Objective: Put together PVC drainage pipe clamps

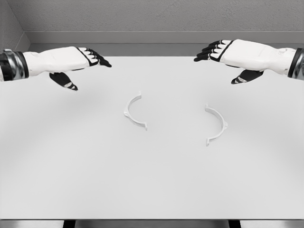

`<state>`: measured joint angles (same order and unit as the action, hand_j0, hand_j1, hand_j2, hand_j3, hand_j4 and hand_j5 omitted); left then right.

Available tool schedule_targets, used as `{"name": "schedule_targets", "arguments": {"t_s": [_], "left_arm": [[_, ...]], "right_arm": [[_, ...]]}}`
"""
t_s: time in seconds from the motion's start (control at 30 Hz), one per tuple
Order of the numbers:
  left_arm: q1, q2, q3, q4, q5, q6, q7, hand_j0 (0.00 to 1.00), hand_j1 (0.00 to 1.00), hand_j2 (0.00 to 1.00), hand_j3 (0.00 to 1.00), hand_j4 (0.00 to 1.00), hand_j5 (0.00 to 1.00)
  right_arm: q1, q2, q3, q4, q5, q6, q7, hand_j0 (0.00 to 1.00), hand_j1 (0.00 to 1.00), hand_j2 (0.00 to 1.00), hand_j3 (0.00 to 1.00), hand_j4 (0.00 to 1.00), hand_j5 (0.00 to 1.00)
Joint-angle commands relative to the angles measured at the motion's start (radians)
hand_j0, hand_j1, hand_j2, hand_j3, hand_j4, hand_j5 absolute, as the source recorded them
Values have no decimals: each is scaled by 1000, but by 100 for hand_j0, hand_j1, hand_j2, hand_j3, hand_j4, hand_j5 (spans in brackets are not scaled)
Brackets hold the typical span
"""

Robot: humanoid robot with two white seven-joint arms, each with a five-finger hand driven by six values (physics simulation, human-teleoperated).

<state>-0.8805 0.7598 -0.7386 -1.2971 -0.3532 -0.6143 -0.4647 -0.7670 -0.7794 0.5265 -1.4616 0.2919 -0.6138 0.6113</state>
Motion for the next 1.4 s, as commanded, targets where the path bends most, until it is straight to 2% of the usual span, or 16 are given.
{"name": "schedule_targets", "arguments": {"t_s": [0.0,0.03,0.07,0.13,0.17,0.2,0.27,0.4,0.43,0.57,0.67,0.77,0.87,0.93,1.07,1.37], "left_arm": [[0,45,-1,-74,-194,3,354,95,95,95,95,95,95],[2,52,-24,-126,-317,3,495,95,95,95,95,95,95],[0,42,-90,-131,-322,3,511,96,96,96,96,96,96],[2,44,-107,-126,-284,3,512,100,100,100,100,100,100],[3,44,-122,-117,-185,3,508,100,100,100,100,100,100],[2,39,-173,-120,-124,3,497,100,100,100,100,100,100],[0,21,-177,-120,-141,3,471,100,100,100,100,100,100],[2,-7,-186,-120,-351,3,465,100,100,100,100,100,100],[0,-1,-186,-120,-372,3,451,100,100,100,100,100,100],[23,-5,-186,-93,-375,3,448,100,100,100,100,100,100],[14,-65,-189,-31,-380,3,446,100,100,100,100,100,100],[14,-89,-194,-18,-383,3,445,100,100,100,100,100,100],[14,-120,-249,-10,-398,3,443,100,100,100,100,100,100],[11,-143,-249,22,-415,3,396,100,100,100,100,100,100],[-5,-154,-254,24,-420,3,393,100,100,100,100,100,100],[-17,-252,-260,107,-471,3,393,100,100,100,100,100,100]], "right_arm": [[0,-1,-3,0,-7,3,0,100,100,100,100,100,100],[0,-6,-8,3,-14,3,0,100,100,100,100,100,100],[0,-34,-13,9,-25,3,0,100,100,100,100,100,100],[26,-80,-31,53,-187,3,0,100,100,100,100,100,100],[31,-101,-29,73,-240,3,0,100,100,100,100,100,100],[57,-113,-22,73,-238,3,0,100,100,100,100,100,100],[92,-116,-13,66,-228,3,0,100,100,100,100,100,100],[120,-130,-5,66,-189,3,0,100,100,100,100,100,100],[123,-130,-2,64,-149,3,0,100,100,100,100,100,100],[156,-129,0,66,-139,3,0,100,100,100,100,100,100],[181,-112,0,67,-91,3,0,100,100,100,100,100,100],[204,-72,0,72,-80,3,0,100,100,100,100,100,100],[230,-72,1,61,-79,3,0,100,100,100,100,100,100],[248,-74,6,29,-77,3,0,100,100,100,100,100,100],[296,-81,0,-54,-71,3,0,100,100,100,100,100,100],[301,-58,0,-51,-69,3,0,100,100,100,100,100,100]]}}
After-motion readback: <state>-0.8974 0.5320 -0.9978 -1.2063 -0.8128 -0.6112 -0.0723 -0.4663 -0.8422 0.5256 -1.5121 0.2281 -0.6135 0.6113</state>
